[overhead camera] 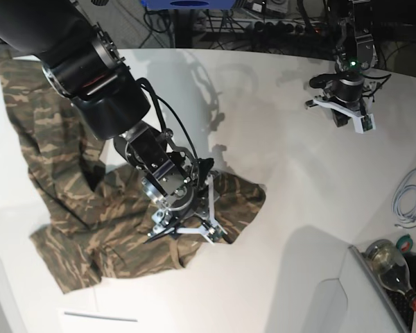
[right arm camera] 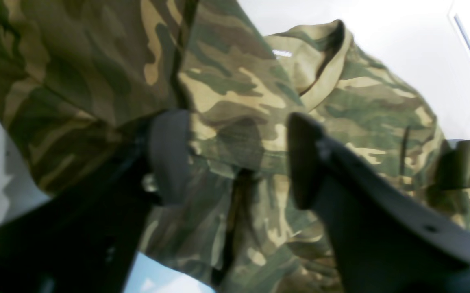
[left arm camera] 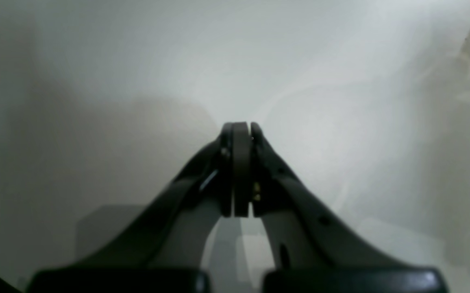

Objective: Layout the t-shirt on the table in an organized manner, then fold the t-shirt properly
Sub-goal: 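Grasp the shirt's bunched middle with the right gripper and flip it over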

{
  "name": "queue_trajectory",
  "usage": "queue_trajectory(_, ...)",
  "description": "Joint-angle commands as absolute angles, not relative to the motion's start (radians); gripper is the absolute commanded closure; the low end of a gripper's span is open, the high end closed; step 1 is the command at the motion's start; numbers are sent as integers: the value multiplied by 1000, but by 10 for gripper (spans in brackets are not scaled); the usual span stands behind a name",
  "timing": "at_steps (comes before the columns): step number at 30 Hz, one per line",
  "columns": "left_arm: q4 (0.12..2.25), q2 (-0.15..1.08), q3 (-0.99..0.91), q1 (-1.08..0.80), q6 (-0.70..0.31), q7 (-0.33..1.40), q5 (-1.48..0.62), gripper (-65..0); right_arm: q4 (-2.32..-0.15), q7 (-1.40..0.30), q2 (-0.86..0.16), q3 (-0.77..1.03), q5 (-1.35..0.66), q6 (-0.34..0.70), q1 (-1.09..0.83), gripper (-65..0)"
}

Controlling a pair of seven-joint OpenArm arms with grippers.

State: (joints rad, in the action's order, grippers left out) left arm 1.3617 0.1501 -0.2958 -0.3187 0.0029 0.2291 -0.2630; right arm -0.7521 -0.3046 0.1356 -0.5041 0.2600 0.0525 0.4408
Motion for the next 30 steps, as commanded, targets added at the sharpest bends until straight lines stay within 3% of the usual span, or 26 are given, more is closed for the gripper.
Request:
queue_trajectory(1,1376,159,-300,-315,5,208,-263,0,-745,-291,142,-499,263,42,476,-282)
queue_trajectory(6,1376,159,-300,-317,5,208,-263,0,-717,-289,142,-499,263,42,483,-212)
queue_trajectory(10,1376,160,-300,-318,5,208,-263,0,-719,-292,142,-499,263,42,483,0)
queue_trajectory(15,1376,160,-300,-320,5,208,-263,0,-852,-335,139,-499,266,42,447,0)
queue_trajectory(21,1374,182,-298,-320,5,208,-263,0,-1264,-496,36,-496,268,42,338,0)
queue_trajectory(30,1376,193,-292,-306,5,208,-263,0,-1797,-608,-61,-266,266,104,41,0)
